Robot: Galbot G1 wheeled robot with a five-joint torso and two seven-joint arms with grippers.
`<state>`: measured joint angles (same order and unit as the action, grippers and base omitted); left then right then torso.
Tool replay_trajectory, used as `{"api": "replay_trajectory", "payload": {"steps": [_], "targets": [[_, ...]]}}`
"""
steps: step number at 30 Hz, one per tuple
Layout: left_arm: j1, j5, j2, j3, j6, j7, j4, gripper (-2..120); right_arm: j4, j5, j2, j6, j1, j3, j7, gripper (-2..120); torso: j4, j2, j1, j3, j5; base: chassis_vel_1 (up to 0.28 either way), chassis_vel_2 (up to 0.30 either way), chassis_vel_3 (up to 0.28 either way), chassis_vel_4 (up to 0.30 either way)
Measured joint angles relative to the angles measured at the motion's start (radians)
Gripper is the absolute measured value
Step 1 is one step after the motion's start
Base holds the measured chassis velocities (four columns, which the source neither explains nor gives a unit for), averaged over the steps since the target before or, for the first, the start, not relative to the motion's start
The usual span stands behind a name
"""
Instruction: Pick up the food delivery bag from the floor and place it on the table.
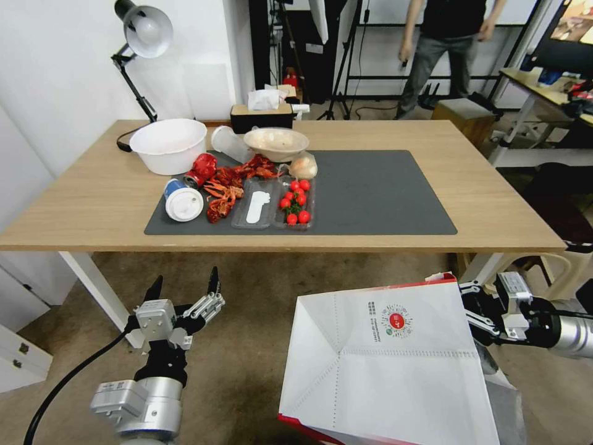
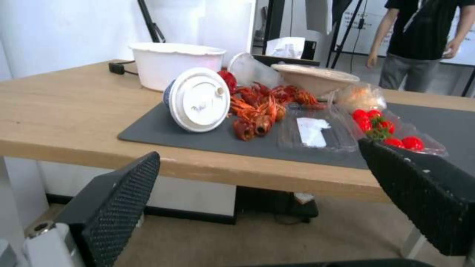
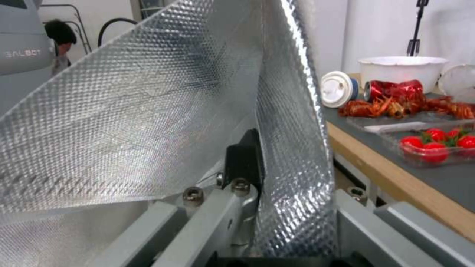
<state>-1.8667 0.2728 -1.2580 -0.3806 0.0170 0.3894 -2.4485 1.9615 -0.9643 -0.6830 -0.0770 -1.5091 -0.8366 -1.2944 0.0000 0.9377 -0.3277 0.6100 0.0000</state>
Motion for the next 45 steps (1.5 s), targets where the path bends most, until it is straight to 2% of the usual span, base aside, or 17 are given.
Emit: {"api": "replay_trajectory", "payload": {"steps": [18, 31, 37, 45], "targets": [[0.001, -0.003, 0.0, 0.0, 0.0, 0.0, 0.0, 100, -0.001, 0.0, -0.001, 0.001, 0.002, 0.0, 0.0, 0, 0.0, 0.087, -0.037, 0.05, 0.0, 0.0, 0.0, 0.0, 0.0], [0.0, -0.003, 0.0, -0.001, 0.004, -0.006, 0.002, 100, -0.002, 0.0, -0.002, 0.002, 0.003, 0.001, 0.0, 0, 0.0, 0.135, -0.059, 0.076, 0.0, 0.0, 0.0, 0.0, 0.0], [-0.006, -0.016, 0.001, -0.001, 0.042, -0.006, 0.021, 100, -0.003, -0.001, -0.001, 0.003, 0.003, 0.001, 0.001, 0, 0.0, 0.166, -0.073, 0.094, 0.0, 0.0, 0.0, 0.0, 0.0], [-0.017, -0.021, 0.0, 0.002, 0.064, -0.014, 0.021, 100, -0.003, -0.007, 0.002, 0.003, 0.004, 0.002, 0.002, 0, 0.0, 0.173, -0.075, 0.098, -0.0001, 0.0, 0.0, 0.0, 0.0]]}}
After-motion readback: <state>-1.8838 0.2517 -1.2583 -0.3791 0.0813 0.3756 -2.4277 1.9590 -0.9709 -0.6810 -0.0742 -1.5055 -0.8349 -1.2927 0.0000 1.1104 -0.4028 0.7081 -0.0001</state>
